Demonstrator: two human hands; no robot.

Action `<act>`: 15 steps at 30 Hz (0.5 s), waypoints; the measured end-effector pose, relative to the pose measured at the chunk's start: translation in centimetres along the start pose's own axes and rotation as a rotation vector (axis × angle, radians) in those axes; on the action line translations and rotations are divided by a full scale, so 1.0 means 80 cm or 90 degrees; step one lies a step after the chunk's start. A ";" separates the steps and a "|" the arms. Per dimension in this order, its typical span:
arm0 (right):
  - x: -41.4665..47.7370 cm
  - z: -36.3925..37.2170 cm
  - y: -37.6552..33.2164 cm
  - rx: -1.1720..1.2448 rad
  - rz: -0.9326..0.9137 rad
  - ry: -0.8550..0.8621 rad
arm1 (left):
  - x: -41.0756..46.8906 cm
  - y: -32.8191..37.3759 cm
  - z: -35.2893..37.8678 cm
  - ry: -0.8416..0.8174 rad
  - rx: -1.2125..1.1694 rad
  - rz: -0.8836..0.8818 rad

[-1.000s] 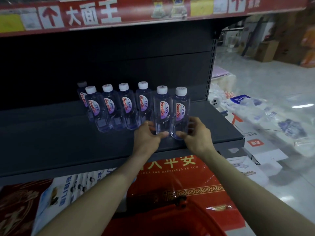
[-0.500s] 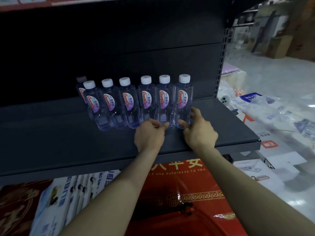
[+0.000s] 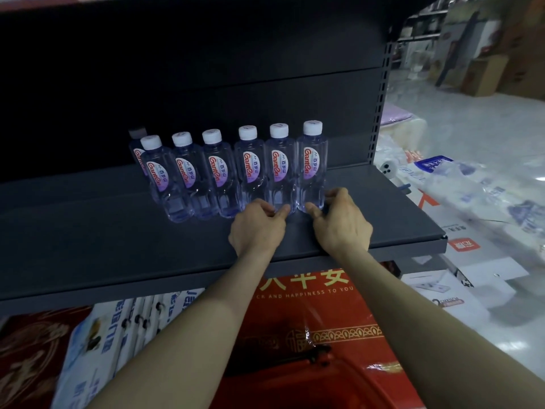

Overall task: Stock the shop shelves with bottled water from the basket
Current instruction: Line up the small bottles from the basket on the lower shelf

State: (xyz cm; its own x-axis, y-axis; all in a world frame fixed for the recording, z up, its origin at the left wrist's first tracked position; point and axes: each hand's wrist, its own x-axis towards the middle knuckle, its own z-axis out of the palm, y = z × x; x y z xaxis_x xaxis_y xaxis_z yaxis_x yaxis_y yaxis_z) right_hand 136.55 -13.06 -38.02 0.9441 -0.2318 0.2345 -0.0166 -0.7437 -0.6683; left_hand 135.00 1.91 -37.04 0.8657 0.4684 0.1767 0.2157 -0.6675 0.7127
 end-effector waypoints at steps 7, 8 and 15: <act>0.001 0.003 0.002 -0.009 -0.023 0.017 | -0.001 0.001 0.003 0.018 0.052 0.026; 0.002 0.003 0.002 -0.014 -0.026 0.019 | -0.002 0.002 0.004 0.019 0.061 0.029; 0.000 0.004 0.002 -0.032 -0.028 0.016 | -0.002 0.003 0.007 0.016 0.089 0.023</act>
State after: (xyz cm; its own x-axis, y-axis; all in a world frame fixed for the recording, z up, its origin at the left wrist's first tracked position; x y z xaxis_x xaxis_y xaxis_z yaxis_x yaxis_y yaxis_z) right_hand 136.68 -12.98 -38.39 0.9359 -0.2125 0.2809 0.0083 -0.7841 -0.6206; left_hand 135.18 1.36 -37.22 0.8625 0.4559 0.2194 0.2468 -0.7577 0.6041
